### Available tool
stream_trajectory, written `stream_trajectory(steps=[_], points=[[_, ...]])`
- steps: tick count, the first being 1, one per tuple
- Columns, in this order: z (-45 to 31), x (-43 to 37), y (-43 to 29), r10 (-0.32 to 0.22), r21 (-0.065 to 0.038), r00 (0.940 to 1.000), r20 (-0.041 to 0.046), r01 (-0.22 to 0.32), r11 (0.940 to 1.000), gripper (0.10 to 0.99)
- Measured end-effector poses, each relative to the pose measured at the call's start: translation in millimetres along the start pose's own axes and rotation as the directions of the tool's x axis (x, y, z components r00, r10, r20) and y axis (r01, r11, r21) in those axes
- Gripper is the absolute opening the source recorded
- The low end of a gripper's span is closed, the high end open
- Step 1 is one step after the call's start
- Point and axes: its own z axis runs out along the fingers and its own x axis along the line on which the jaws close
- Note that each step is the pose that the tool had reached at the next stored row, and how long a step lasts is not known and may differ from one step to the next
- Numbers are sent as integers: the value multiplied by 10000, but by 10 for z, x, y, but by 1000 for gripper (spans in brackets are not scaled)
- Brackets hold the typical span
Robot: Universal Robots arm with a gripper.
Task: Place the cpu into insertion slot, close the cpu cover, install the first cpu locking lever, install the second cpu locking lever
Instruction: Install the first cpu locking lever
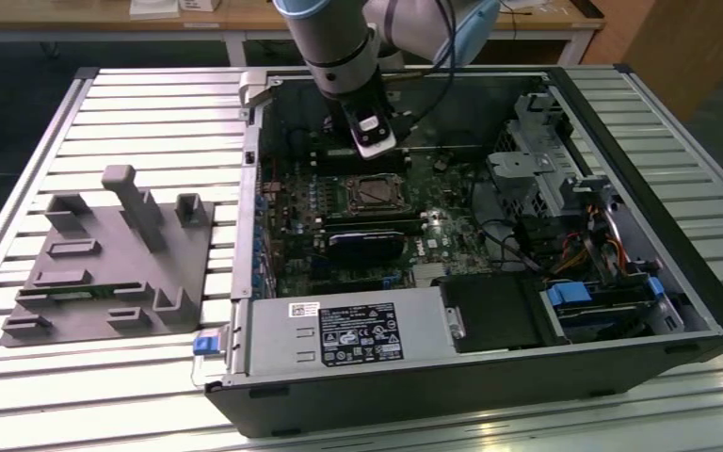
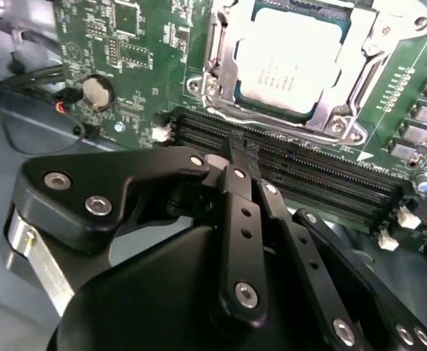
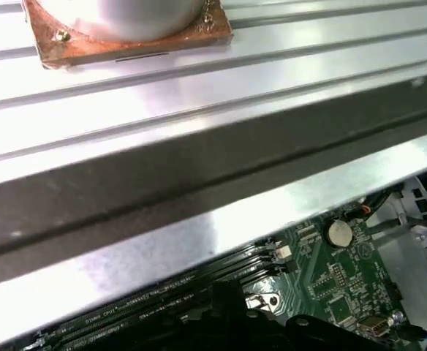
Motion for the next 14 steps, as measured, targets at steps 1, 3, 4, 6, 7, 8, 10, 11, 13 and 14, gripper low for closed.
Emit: stream_trajectory(steps=[1, 3, 4, 6, 7, 8, 10, 11, 13, 14], points=[[0, -1, 1, 0, 1, 10000, 2, 0, 10000, 106], [0, -1, 1, -1, 2, 10000, 3, 1, 10000, 106], [0, -1, 1, -1, 2, 10000, 3, 1, 10000, 106], [0, -2, 1, 0, 17, 10000, -19, 0, 10000, 106], [1, -2, 1, 14, 92, 9999, -129, -13, 10000, 106], [3, -4, 1, 24, 186, 9997, -237, -19, 9998, 106], [7, -14, 4, 36, 378, 9991, -426, -20, 9993, 106], [10, -22, 7, 47, 482, 9986, -535, -21, 9988, 106], [17, -41, 13, 55, 676, 9976, -689, -8, 9977, 106], [21, -51, 16, 56, 779, 9971, -752, 2, 9970, 106]])
